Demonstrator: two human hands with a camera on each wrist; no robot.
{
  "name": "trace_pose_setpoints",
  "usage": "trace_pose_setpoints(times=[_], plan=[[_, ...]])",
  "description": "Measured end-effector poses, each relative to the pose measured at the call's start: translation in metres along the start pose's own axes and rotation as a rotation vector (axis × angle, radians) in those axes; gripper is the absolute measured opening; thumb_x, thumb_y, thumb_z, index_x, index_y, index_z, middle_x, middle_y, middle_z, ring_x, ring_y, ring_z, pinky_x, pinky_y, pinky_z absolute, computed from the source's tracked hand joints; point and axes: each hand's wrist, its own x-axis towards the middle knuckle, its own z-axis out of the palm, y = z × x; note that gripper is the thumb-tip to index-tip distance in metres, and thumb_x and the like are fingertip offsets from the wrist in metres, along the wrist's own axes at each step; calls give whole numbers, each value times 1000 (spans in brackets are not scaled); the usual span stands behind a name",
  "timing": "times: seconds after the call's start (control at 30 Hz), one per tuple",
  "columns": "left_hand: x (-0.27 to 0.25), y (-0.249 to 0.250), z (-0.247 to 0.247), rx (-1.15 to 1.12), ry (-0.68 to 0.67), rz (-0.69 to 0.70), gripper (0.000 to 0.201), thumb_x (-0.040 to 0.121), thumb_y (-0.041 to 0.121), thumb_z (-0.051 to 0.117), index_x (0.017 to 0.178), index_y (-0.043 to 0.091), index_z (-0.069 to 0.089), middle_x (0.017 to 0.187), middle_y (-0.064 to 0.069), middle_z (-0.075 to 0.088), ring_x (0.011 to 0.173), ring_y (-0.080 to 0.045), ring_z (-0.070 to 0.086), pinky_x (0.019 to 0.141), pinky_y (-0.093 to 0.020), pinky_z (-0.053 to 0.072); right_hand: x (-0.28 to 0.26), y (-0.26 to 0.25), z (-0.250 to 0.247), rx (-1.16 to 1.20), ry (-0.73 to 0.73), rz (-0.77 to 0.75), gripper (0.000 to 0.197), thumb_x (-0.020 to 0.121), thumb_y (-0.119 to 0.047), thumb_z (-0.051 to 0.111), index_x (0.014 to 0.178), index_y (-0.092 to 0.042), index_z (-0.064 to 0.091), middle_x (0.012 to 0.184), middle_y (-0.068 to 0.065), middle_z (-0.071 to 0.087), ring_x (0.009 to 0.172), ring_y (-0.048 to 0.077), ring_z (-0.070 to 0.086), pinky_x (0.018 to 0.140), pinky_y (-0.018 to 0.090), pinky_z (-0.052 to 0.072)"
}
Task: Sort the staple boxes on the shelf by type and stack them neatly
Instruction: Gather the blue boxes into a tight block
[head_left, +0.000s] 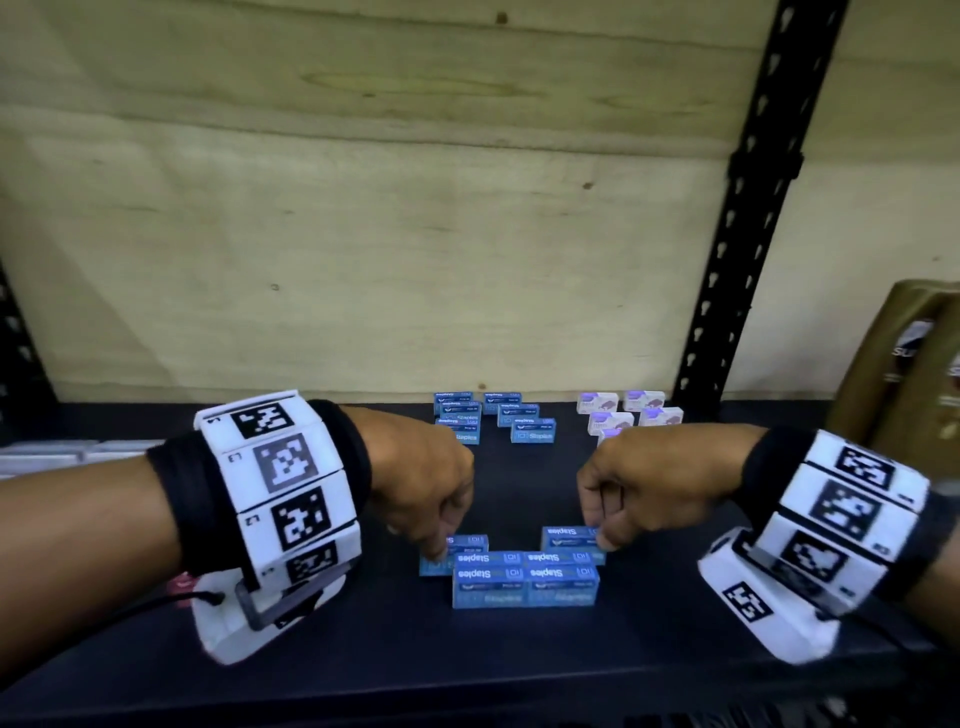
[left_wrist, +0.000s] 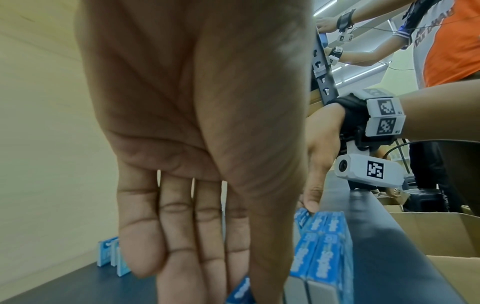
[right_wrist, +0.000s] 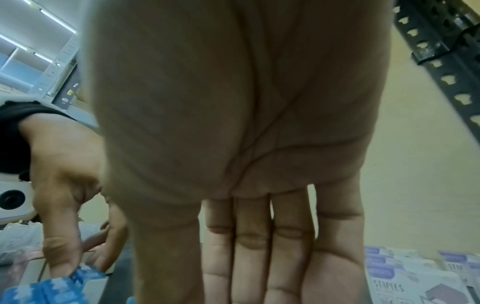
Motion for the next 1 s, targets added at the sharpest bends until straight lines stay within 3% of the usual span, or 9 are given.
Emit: trace_pose_setpoints(times=[0.2,0.33,0.43,0.53,0.67,0.8,0.87,1.0], plan=[[-8,-2,4,-42,7,-12,21,84,36,74,99,21,71,96,2,75,77,-9,62,72,-25,50,-5,-2,3,38,-34,-18,16,89,-34,70,101,-24,69,98,-3,75,83,10,66,74,20,49],[-12,-1,2,-119,-33,-10,19,88,28,70,107,25,69,98,3,76,77,-5,63,78,-24,51,-5,-1,5,120,-64,-20,11,93,-29,65,104,-26,68,94,-1,76,72,4,63,68,14,45],[-14,-1,1,-168,-37,-9,21,92,22,60,111,29,67,92,5,76,71,2,60,77,-19,49,-3,-1,7,200,-64,-39,10,96,-27,60,102,-26,68,92,3,77,70,7,64,72,18,50],[-12,0,2,-198,-15,1,20,94,25,56,111,28,67,91,4,76,74,0,61,76,-18,47,0,-4,10,201,-49,-52,12,97,-32,59,101,-25,68,90,0,77,70,5,65,73,18,49],[-7,3,2,-222,0,29,17,96,26,56,109,26,68,93,3,76,71,1,60,74,-17,47,1,-7,10,187,-26,-86,10,97,-32,60,99,-25,67,91,1,76,71,6,65,69,15,45],[-2,7,1,-224,15,53,16,96,26,57,109,26,68,92,3,76,68,3,58,69,-16,44,4,-10,9,168,-23,-110,11,97,-32,60,100,-24,68,91,0,76,77,10,69,73,19,50],[1,8,1,-232,12,70,16,96,26,58,109,25,68,94,2,76,67,2,59,71,-17,45,6,-11,9,159,-19,-128,11,97,-32,60,100,-25,68,90,0,76,75,8,68,77,22,51],[6,12,1,-243,16,97,15,97,26,59,109,25,67,95,2,76,68,1,60,74,-18,47,9,-16,9,150,-24,-152,9,97,-34,60,98,-28,67,89,0,76,69,3,63,71,18,47]])
